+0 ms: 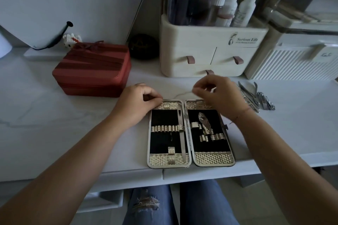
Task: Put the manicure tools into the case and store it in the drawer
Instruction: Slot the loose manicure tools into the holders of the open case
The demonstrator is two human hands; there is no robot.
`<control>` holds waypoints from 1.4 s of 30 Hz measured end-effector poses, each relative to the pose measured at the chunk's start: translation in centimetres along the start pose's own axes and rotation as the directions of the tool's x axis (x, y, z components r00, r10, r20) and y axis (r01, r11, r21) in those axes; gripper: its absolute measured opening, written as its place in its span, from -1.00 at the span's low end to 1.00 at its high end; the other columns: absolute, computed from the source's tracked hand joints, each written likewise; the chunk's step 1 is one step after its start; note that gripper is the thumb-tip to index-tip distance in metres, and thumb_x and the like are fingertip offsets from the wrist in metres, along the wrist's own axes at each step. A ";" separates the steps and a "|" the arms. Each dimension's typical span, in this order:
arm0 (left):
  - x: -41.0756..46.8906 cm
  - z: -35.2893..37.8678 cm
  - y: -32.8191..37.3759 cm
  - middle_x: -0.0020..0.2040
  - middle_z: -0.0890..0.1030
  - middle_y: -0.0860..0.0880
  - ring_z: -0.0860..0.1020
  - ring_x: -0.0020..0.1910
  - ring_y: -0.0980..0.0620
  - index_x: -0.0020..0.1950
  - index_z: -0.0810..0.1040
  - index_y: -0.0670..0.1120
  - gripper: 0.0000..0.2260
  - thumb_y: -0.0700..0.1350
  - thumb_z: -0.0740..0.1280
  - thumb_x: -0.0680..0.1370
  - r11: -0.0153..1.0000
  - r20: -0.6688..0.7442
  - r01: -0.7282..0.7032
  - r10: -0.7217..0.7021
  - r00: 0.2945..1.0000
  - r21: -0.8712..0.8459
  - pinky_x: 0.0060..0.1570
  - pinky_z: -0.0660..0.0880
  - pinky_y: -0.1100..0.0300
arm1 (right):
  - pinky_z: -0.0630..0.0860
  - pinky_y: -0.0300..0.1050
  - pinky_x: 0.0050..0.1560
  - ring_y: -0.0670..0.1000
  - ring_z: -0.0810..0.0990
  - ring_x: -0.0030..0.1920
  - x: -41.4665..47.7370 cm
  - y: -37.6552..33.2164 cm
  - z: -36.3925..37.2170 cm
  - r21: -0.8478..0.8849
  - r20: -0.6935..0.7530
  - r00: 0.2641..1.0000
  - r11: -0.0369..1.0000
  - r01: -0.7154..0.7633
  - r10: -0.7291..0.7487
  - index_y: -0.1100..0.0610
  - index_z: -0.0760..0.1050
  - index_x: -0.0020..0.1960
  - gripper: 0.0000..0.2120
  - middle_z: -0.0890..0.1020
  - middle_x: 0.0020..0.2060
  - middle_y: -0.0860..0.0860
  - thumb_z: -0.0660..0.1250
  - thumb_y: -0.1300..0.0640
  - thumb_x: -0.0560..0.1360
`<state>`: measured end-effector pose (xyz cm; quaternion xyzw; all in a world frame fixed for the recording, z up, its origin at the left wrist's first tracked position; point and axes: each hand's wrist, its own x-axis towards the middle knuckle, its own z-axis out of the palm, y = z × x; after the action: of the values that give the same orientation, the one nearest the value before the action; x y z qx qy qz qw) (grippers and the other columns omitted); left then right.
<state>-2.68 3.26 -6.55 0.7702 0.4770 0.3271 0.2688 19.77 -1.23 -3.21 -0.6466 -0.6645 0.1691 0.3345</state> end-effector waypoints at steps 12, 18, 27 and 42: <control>-0.2 0.1 0.1 -0.24 0.58 0.07 0.51 -0.25 0.19 -0.23 0.64 0.02 -0.91 -0.17 0.47 0.40 1.000 -0.052 0.010 -0.009 0.999 0.001 -0.25 0.34 0.51 | 0.43 -0.13 -0.23 -0.05 0.48 -0.31 -1.0 5.8 -4.3 -0.325 -0.136 0.959 0.903 -0.280 0.248 0.14 0.53 -0.26 -0.73 0.54 -0.37 -0.04 0.42 -0.08 0.37; -0.3 0.0 0.0 -0.23 0.59 0.08 0.50 -0.26 0.20 -0.24 0.64 0.03 -0.91 -0.16 0.46 0.41 1.000 -0.078 0.023 -0.022 0.997 0.010 -0.26 0.34 0.50 | 0.38 -0.12 -0.17 0.03 0.50 -0.20 -0.7 6.1 -3.8 -0.353 -0.186 0.934 0.866 -0.355 0.307 0.11 0.53 -0.23 -0.73 0.52 -0.30 -0.04 0.42 -0.09 0.38; -0.2 0.0 -0.1 -0.24 0.59 0.09 0.50 -0.29 0.21 -0.25 0.63 0.06 -0.89 -0.16 0.46 0.41 1.000 -0.076 0.021 -0.021 0.997 0.003 -0.27 0.35 0.49 | 0.43 0.03 0.05 0.10 0.51 -0.08 -0.8 6.2 -3.1 -0.321 -0.325 0.890 0.848 -0.423 0.321 0.05 0.49 -0.23 -0.76 0.55 -0.12 0.03 0.39 -0.12 0.37; 0.0 0.0 -0.3 -0.23 0.59 0.08 0.52 -0.25 0.17 -0.20 0.65 0.00 -0.98 -0.12 0.46 0.41 1.000 -0.084 0.023 -0.022 0.996 0.015 -0.24 0.34 0.48 | 0.40 -0.27 -0.28 -0.08 0.53 -0.31 -1.1 2.9 -3.8 -0.028 -0.287 0.913 0.950 -0.311 0.290 0.11 0.59 -0.19 -0.87 0.57 -0.36 -0.06 0.39 0.05 0.43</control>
<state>-2.82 3.34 -6.75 0.7527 0.4990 0.3521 0.2460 24.38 -2.79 -2.69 -0.7700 -0.5089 0.1011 0.3713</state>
